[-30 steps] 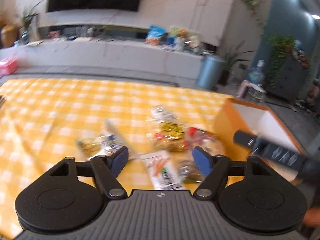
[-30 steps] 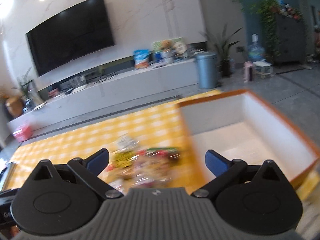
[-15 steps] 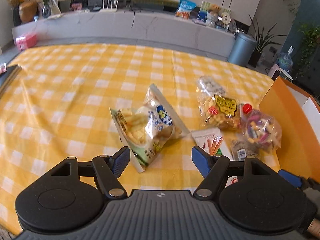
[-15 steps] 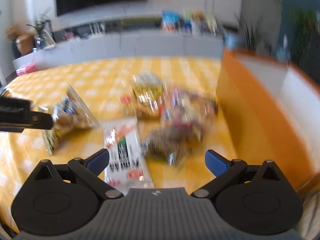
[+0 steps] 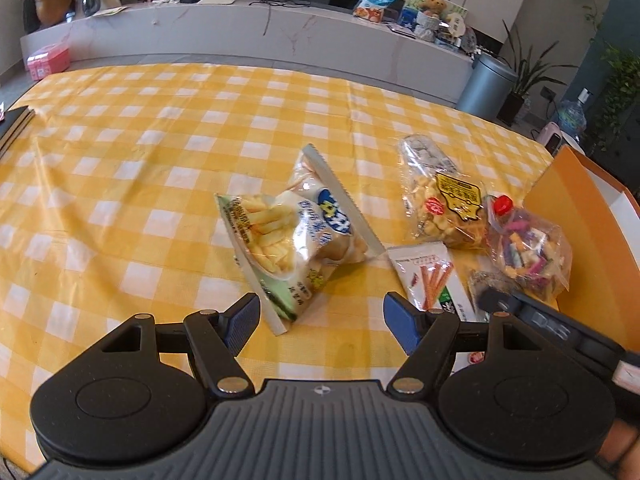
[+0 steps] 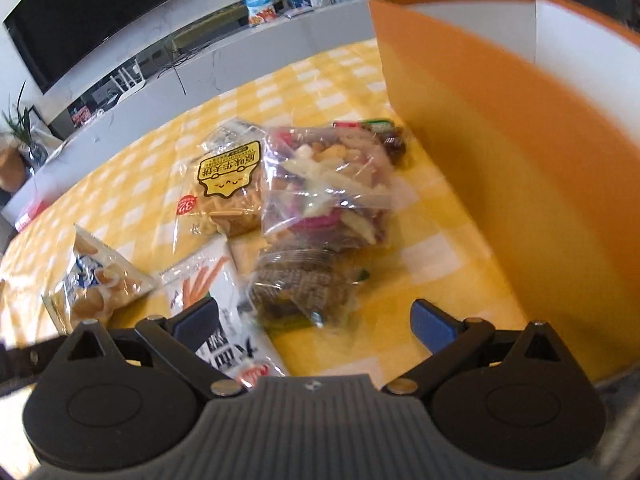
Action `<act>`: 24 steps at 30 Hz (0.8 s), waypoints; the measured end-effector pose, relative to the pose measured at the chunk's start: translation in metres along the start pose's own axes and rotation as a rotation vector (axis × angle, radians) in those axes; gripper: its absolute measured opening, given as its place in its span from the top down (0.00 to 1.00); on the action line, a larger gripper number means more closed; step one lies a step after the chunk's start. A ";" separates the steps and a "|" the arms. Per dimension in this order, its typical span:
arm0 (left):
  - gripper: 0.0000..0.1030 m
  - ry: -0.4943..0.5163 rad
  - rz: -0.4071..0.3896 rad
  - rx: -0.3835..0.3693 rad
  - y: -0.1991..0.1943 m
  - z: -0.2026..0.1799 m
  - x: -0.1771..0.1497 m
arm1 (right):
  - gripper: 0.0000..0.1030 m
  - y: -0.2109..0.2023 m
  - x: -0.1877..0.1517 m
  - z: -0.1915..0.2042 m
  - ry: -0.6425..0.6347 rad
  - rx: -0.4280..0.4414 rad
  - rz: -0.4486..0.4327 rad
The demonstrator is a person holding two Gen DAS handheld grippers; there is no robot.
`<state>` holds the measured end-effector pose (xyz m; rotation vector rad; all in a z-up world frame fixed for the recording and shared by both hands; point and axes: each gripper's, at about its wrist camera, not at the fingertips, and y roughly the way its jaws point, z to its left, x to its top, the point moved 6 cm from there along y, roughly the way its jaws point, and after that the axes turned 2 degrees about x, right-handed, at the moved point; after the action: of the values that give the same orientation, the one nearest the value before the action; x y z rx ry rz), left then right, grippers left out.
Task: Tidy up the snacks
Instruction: 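Move the right gripper back to the table and close on the dark cookie bag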
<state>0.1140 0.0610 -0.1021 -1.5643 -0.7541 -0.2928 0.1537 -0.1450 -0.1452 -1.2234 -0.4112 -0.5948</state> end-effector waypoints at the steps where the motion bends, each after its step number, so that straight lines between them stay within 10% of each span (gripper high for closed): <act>1: 0.19 0.009 -0.001 0.001 -0.001 -0.002 0.000 | 0.03 0.004 0.001 0.004 -0.019 -0.001 0.001; 16: 0.19 0.095 -0.005 0.059 0.002 -0.019 -0.007 | 0.23 0.017 0.012 0.013 -0.112 -0.090 -0.075; 24: 0.15 0.143 -0.093 -0.068 -0.008 -0.053 -0.007 | 0.32 -0.008 0.012 -0.007 -0.127 -0.109 0.034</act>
<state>0.1166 0.0075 -0.0913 -1.5566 -0.7118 -0.4980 0.1575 -0.1554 -0.1341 -1.3751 -0.4688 -0.5175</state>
